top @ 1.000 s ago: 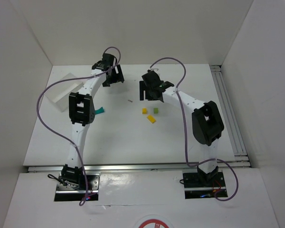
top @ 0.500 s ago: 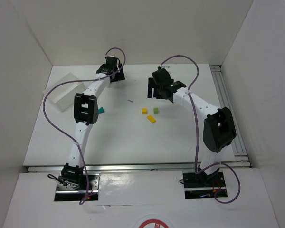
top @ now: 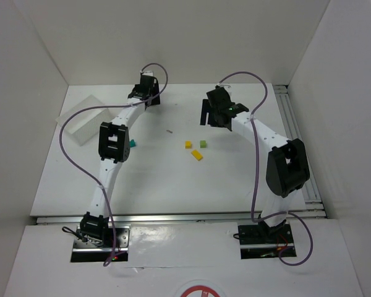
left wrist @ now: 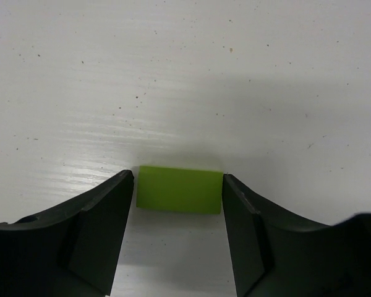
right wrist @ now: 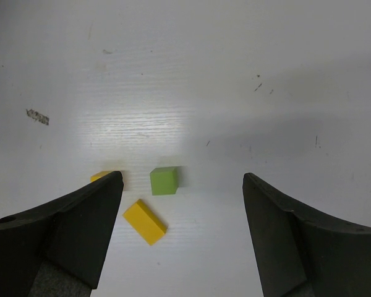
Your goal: Build the wood block tower
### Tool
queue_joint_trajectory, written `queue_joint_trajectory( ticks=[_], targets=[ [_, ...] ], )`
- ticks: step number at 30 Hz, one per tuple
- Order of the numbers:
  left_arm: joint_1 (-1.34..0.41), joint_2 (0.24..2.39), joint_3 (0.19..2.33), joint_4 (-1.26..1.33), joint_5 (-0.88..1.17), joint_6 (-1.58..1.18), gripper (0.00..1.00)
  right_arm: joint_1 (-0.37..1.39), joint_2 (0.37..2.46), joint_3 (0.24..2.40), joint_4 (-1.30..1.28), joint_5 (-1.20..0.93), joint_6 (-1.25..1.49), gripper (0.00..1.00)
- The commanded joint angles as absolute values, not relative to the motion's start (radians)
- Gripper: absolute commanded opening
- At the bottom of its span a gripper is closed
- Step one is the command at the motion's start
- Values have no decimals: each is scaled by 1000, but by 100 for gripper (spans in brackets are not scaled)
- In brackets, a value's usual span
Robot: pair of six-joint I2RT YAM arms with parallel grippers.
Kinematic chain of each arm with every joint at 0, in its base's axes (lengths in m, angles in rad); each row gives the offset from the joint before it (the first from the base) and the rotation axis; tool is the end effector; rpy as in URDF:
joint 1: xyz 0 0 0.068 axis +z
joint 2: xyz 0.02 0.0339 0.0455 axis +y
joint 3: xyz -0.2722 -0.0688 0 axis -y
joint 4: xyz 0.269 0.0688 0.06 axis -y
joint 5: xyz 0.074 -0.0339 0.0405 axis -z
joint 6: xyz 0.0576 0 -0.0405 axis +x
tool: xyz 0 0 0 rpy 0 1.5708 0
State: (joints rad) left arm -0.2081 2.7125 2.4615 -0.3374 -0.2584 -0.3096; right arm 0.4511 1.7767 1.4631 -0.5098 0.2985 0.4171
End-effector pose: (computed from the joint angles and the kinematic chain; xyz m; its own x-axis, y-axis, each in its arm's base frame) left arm 0.6399 -0.1201 0.1461 -0.5147 -0.1924 -0.8355 -0.1733 0.9777 -0.1184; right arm 0.4014 0.1756 0.2594 -0.6994 0.0914 -0.7088 0.0509 0.9956 0.0782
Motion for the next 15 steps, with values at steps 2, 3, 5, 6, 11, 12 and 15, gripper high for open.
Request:
queue_joint_trajectory(
  ticks=[2,3,5,6,11,12,15],
  targets=[
    [-271,2703,2458,-269,-374,-184,67,451,1773,1453,-497,293,408,85],
    [-282,2694,2442,-240,-409,-142,58,451,1773,1453,-497,293,408,85],
    [-297,2662,2416,-230,-420,-115,46,451,1773,1453,-497,293,417,85],
    [-308,2651,2416,-230,-429,-106,42,451,1782,1453,-497,293,417,85],
    [-318,2531,2343,-242,-401,-123,27,451,1759,1431,-488,304,417,85],
    [-318,2467,2301,-251,-384,-136,27,451,1734,1418,-488,304,417,85],
    [-318,2360,2212,-325,-278,-213,27,442,1680,1391,-488,295,417,85]
  ],
)
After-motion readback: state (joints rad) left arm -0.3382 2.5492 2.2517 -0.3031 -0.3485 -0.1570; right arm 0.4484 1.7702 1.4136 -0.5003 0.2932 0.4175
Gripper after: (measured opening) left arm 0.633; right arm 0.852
